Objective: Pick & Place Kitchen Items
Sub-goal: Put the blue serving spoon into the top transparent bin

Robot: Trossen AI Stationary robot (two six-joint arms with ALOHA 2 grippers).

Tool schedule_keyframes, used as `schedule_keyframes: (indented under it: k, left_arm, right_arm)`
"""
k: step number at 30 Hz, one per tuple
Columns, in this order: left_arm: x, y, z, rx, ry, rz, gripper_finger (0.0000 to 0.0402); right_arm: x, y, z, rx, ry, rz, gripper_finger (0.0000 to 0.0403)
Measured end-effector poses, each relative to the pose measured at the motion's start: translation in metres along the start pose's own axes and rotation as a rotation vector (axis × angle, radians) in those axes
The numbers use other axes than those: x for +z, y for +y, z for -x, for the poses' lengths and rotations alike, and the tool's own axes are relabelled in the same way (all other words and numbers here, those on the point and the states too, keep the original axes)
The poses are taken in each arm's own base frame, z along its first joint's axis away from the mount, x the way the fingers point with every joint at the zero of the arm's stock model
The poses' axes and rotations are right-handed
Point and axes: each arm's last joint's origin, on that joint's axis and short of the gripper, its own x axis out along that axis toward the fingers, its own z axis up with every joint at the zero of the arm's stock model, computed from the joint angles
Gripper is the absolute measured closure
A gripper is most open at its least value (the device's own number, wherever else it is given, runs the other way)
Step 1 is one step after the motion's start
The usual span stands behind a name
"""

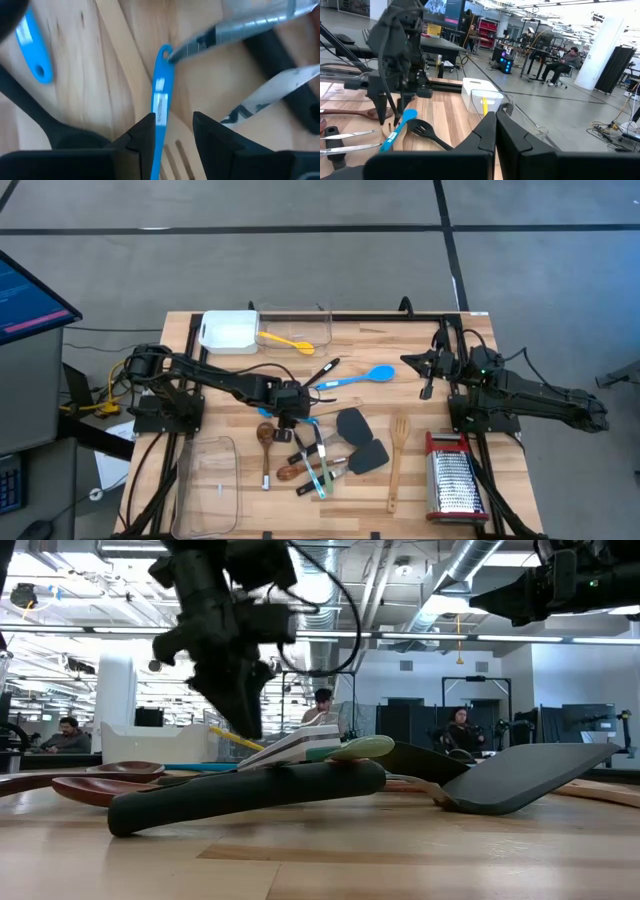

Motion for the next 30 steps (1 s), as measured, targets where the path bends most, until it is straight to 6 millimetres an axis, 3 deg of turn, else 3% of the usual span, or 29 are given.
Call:
schedule_keyframes:
  k: [7,30]
  left_arm:
    - [-0.023,0.007,-0.015,0.014,0.031,0.030,0.0285]
    - [-0.026,0.017,-0.021,-0.048,-0.049,0.068,0.0285]
  right_arm:
    - [0.000,0.000,0.000,0.000,0.000,0.000,0.0401]
    - [0.000,0.000,0.000,0.000,0.000,0.001,0.0401]
